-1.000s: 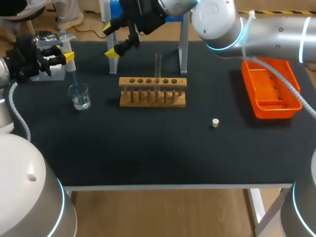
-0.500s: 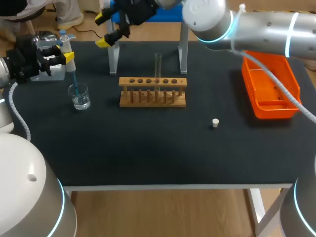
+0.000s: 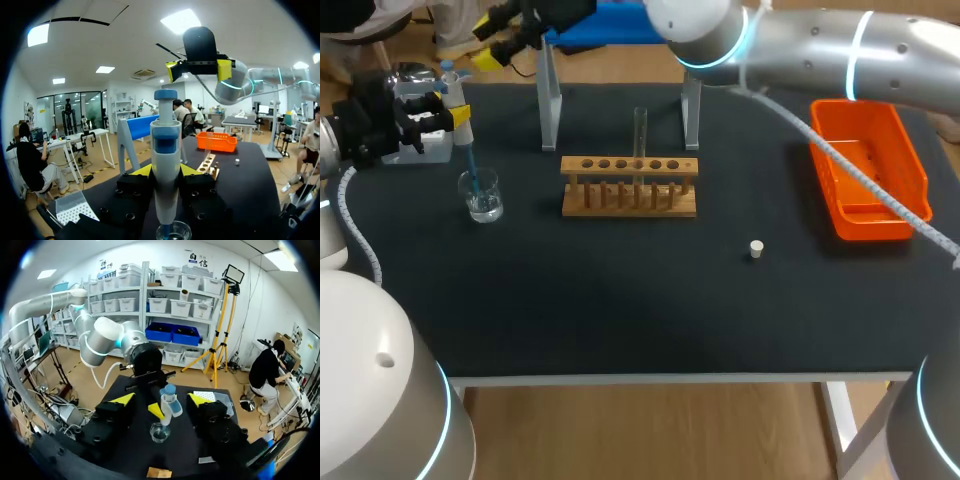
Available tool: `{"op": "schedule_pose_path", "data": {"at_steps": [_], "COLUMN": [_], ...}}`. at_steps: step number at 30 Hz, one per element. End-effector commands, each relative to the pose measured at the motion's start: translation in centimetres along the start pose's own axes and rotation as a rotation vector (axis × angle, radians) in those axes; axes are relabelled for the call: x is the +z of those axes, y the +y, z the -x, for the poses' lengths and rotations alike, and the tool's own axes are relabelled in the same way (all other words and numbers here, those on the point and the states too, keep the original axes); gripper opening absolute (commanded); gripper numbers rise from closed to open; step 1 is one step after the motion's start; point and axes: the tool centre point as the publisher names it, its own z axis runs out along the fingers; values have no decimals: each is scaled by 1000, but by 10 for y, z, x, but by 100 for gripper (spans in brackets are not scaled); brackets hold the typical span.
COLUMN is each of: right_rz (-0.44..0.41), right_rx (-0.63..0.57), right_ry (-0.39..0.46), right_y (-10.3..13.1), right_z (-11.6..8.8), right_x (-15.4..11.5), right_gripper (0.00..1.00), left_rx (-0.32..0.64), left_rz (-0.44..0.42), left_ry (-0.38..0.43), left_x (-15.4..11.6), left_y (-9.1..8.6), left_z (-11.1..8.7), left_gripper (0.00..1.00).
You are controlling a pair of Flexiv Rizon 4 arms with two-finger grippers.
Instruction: Invert the test tube, pick up the pipette, mount the tip to pipette, aspirate from beaker and dispense into the tube, eject the tip, return the pipette, and cap with the stopper.
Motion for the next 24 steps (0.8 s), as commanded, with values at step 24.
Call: {"op": "schedule_pose_path", "data": {"at_steps": [24], "right_rz": [9], "right_rx": [65], "right_ry": [17], "right_y": [17], "right_z": [22], "right_x": [44], "right_gripper": [0], "left_rx": [1], "left_rz": [0], "left_ry": [-2], "left_x": [1], "left_y": [0], "left_z": [0], "left_gripper": [0]}}
